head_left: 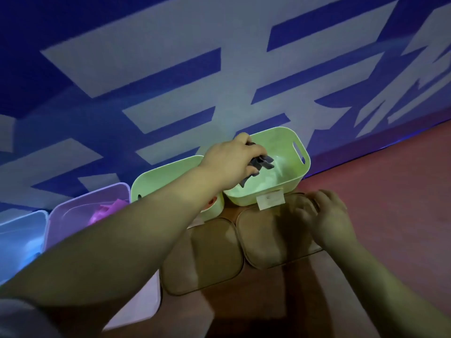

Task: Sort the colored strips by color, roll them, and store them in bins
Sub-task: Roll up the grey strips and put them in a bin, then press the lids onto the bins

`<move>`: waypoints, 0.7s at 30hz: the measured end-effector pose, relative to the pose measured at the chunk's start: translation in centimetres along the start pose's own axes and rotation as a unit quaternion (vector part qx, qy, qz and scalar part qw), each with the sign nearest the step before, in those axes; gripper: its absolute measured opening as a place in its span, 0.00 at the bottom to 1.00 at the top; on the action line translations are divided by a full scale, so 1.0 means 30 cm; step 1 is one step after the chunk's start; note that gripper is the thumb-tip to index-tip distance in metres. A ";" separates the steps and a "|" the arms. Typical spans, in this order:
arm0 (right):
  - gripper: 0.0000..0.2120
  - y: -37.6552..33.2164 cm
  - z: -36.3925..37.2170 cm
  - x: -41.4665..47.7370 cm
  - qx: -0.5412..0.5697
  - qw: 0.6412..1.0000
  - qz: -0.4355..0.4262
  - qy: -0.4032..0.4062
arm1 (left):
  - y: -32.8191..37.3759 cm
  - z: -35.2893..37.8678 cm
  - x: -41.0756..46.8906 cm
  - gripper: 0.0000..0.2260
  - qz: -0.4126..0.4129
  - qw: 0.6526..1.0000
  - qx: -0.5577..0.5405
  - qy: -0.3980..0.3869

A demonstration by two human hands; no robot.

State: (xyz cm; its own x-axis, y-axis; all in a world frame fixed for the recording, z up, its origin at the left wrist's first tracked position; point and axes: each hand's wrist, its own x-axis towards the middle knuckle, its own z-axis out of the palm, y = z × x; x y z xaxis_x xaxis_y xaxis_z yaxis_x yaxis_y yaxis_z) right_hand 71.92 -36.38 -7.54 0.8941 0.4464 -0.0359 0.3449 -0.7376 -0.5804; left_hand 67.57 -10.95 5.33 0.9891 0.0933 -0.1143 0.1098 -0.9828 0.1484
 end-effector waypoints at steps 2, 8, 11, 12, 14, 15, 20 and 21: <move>0.28 0.054 0.033 0.010 -0.008 0.996 0.069 -0.053 | 0.012 0.050 0.093 0.18 0.018 0.999 0.013 -0.046; 0.47 0.134 0.117 -0.005 0.039 0.970 0.186 -0.152 | 0.052 0.211 0.293 0.20 0.079 0.981 0.057 -0.167; 0.47 0.150 0.126 0.006 0.047 0.966 0.206 -0.151 | 0.073 0.264 0.365 0.20 0.117 0.971 0.081 -0.193; 0.47 0.155 0.125 0.011 0.050 0.965 0.208 -0.151 | 0.078 0.281 0.380 0.20 0.127 0.969 0.083 -0.197; 0.45 0.161 0.119 0.023 0.059 0.966 0.209 -0.142 | 0.083 0.322 0.396 0.20 0.138 0.967 0.082 -0.199; 0.43 0.164 0.113 0.031 0.068 0.967 0.206 -0.132 | 0.085 0.342 0.399 0.20 0.141 0.967 0.081 -0.197; 0.28 0.154 0.075 0.053 0.116 0.961 0.226 -0.108 | 0.083 0.374 0.402 0.22 0.147 0.969 0.086 -0.179; 0.25 0.151 0.068 0.054 0.131 0.956 0.238 -0.106 | 0.085 0.374 0.402 0.23 0.151 0.969 0.091 -0.176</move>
State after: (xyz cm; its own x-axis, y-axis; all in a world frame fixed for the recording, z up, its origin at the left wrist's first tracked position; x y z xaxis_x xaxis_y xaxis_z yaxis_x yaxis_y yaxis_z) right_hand 74.37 -37.97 -11.89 0.8444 0.2042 -0.4953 -0.1958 -0.7429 -0.6401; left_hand 78.67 -14.12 -6.68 0.8754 -0.2307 -0.4248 -0.2295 -0.9718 0.0547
